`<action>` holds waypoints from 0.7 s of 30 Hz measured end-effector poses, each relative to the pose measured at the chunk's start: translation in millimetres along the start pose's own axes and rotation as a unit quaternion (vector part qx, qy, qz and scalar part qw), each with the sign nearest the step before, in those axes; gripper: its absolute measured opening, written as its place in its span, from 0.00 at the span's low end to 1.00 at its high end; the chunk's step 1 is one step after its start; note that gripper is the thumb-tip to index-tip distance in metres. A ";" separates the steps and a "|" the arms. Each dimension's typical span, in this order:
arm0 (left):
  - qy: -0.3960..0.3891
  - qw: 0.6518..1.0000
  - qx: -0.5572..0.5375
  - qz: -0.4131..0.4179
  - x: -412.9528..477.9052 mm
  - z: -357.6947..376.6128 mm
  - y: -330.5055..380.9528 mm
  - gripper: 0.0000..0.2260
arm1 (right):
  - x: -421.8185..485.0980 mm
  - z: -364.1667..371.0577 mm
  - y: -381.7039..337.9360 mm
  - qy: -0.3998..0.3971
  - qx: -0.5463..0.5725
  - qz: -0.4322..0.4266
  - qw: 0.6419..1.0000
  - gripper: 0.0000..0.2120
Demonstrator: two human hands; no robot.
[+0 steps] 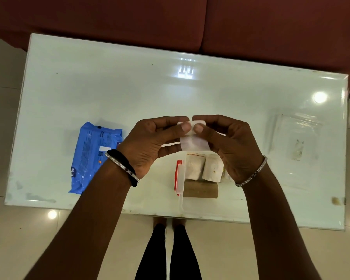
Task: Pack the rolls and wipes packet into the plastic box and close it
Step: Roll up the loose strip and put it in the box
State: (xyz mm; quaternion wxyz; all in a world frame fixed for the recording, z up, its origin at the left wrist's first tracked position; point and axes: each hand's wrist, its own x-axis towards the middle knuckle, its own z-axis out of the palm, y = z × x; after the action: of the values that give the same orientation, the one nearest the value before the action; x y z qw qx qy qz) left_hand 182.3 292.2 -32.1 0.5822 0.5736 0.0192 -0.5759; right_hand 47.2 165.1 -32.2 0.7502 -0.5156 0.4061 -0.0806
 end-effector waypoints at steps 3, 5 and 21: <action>0.014 1.000 -0.014 -0.022 0.4 0.5 -1.8 0.16 | -1.8 0.2 0.5 -0.021 0.014 -0.013 1.000 0.18; 0.022 1.000 -0.007 -0.021 0.3 -0.9 -3.5 0.14 | -2.3 1.8 0.9 -0.026 0.039 -0.004 0.999 0.16; 0.034 0.999 -0.008 -0.040 1.7 -6.9 -9.9 0.13 | -1.7 1.8 13.0 -0.025 -0.009 -0.032 0.999 0.14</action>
State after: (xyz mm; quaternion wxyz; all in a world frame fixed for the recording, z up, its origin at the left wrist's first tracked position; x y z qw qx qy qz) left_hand 180.4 299.0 -42.0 0.5621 0.5871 0.0660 -0.5788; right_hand 43.4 173.2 -41.9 0.7525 -0.5369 0.3712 -0.0875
